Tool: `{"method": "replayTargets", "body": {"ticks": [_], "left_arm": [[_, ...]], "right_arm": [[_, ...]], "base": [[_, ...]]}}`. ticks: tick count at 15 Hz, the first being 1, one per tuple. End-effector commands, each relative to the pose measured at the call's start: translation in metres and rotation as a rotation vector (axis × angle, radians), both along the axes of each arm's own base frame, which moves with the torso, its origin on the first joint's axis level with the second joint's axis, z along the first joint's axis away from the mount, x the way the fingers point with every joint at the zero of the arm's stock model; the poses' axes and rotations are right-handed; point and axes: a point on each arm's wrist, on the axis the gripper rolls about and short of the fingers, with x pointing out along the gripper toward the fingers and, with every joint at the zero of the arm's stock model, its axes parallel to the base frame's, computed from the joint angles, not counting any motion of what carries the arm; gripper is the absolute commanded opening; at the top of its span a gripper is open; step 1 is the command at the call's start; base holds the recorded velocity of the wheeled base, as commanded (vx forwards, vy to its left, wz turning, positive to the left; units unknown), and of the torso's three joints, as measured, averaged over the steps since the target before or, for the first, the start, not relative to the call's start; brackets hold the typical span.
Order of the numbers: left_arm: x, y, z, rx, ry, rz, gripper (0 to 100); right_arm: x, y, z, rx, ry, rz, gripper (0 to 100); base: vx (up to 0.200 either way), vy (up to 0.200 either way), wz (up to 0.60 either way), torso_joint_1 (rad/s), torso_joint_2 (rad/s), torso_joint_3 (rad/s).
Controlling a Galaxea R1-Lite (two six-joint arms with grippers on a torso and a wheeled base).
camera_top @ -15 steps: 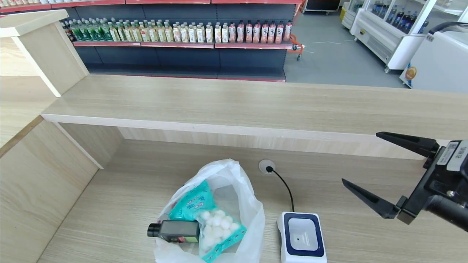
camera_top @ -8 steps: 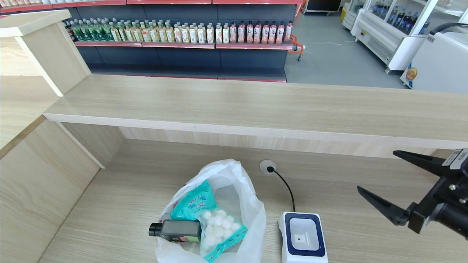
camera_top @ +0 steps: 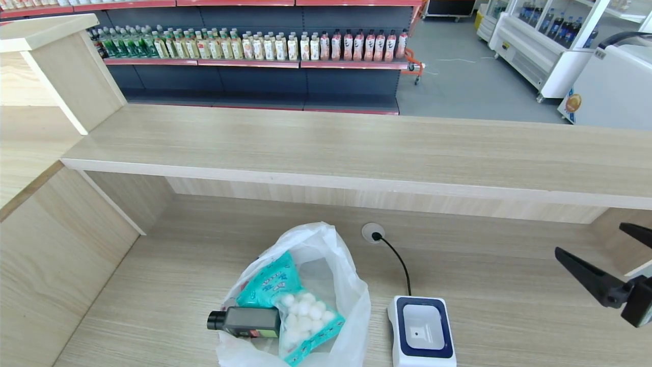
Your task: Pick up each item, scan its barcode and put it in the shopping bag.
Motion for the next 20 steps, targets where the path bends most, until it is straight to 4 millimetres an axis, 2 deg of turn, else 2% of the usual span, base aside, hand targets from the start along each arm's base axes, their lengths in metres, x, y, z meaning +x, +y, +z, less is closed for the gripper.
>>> {"method": "replayTargets", "body": {"ticks": [1, 3, 5, 9, 14, 18, 20], "left_arm": [[0.000, 0.000, 0.000, 0.000, 0.000, 0.000, 100], [0.000, 0.000, 0.000, 0.000, 0.000, 0.000, 100], [0.000, 0.000, 0.000, 0.000, 0.000, 0.000, 100], [0.000, 0.000, 0.000, 0.001, 0.000, -0.002, 100], [0.000, 0.000, 0.000, 0.006, 0.000, -0.002, 100], [0.000, 0.000, 0.000, 0.003, 0.000, 0.000, 100], [0.000, 0.000, 0.000, 0.004, 0.000, 0.000, 100]], "right_arm": [[-0.025, -0.004, 0.027, 0.018, -0.080, -0.032, 100], [-0.035, -0.007, 0.043, 0.005, -0.051, -0.120, 100], [-0.039, -0.009, 0.045, 0.002, -0.043, -0.159, 100], [-0.049, -0.013, 0.031, -0.005, -0.033, -0.241, 100], [-0.048, -0.013, 0.032, -0.010, -0.034, -0.276, 100], [-0.055, -0.015, 0.011, -0.021, 0.006, -0.321, 100], [-0.056, -0.015, 0.011, -0.020, 0.002, -0.326, 100]], "base": [[0.000, 0.000, 0.00, 0.000, 0.00, 0.000], [0.000, 0.000, 0.00, 0.000, 0.00, 0.000], [0.000, 0.000, 0.00, 0.000, 0.00, 0.000], [0.000, 0.000, 0.00, 0.000, 0.00, 0.000], [0.000, 0.000, 0.00, 0.000, 0.00, 0.000], [0.000, 0.000, 0.00, 0.000, 0.00, 0.000], [0.000, 0.000, 0.00, 0.000, 0.00, 0.000]]}}
